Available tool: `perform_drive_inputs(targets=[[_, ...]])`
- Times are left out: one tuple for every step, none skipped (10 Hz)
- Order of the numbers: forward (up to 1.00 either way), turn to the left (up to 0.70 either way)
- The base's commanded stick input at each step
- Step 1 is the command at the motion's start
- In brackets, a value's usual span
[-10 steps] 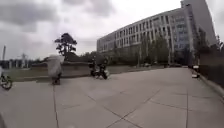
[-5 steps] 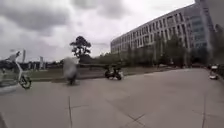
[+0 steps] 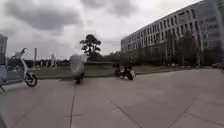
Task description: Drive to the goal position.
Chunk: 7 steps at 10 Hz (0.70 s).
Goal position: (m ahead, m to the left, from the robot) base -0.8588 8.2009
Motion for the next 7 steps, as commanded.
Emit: perform_drive_inputs(targets=[[0.70, 0.19], [0.70, 0.19], [0.70, 0.19], [0.70, 0.19], [0.70, 0.19], [0.70, 0.19], [0.26, 0.51]])
